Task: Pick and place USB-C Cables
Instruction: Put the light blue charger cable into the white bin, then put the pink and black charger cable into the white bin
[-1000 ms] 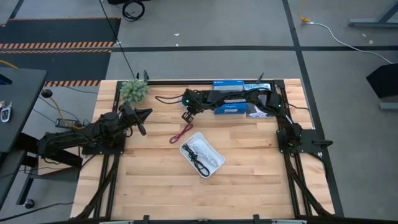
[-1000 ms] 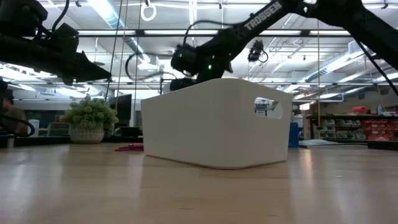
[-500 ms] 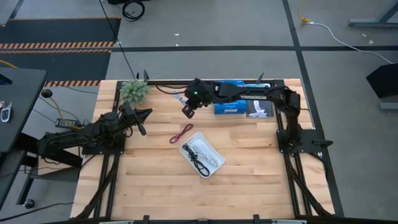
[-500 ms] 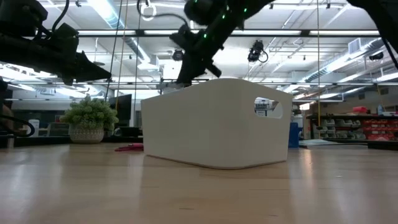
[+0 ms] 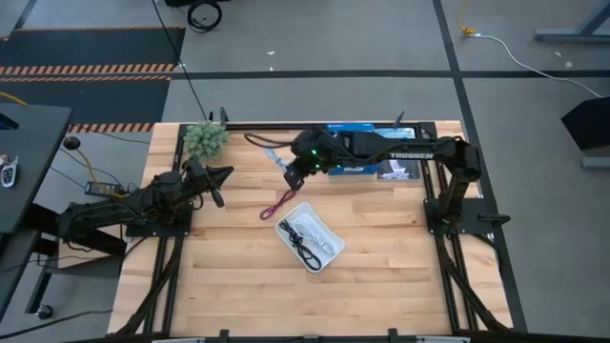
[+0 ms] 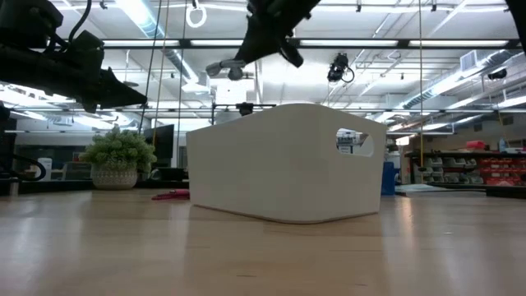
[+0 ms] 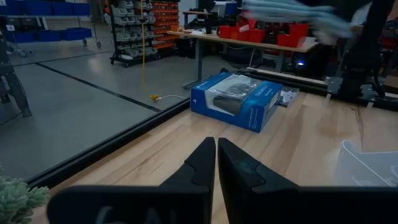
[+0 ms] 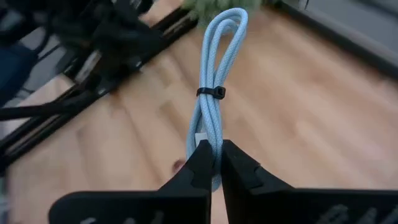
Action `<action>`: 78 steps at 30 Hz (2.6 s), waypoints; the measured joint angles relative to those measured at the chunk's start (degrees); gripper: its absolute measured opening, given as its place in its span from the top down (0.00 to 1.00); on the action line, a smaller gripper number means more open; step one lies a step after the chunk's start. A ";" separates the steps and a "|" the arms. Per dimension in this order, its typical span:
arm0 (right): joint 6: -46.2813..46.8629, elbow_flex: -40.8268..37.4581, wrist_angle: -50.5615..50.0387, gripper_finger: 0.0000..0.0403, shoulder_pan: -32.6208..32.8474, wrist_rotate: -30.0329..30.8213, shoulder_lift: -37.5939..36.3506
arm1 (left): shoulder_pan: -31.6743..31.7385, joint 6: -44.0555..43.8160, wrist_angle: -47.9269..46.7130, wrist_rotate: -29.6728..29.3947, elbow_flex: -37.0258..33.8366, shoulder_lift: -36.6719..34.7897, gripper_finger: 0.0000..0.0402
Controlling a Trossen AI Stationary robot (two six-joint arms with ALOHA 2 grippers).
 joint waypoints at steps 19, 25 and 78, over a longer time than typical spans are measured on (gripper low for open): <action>12.81 -3.14 -22.64 0.96 16.25 -2.86 -0.68 | 0.02 0.00 0.00 -0.01 0.00 0.00 0.94; 17.95 -10.15 -18.18 0.96 17.43 -5.88 -0.58 | 0.00 0.00 0.00 -0.01 0.00 0.00 0.94; -15.06 -11.39 8.05 0.62 -5.10 -18.87 9.91 | 0.00 0.01 0.08 0.01 0.02 0.29 0.94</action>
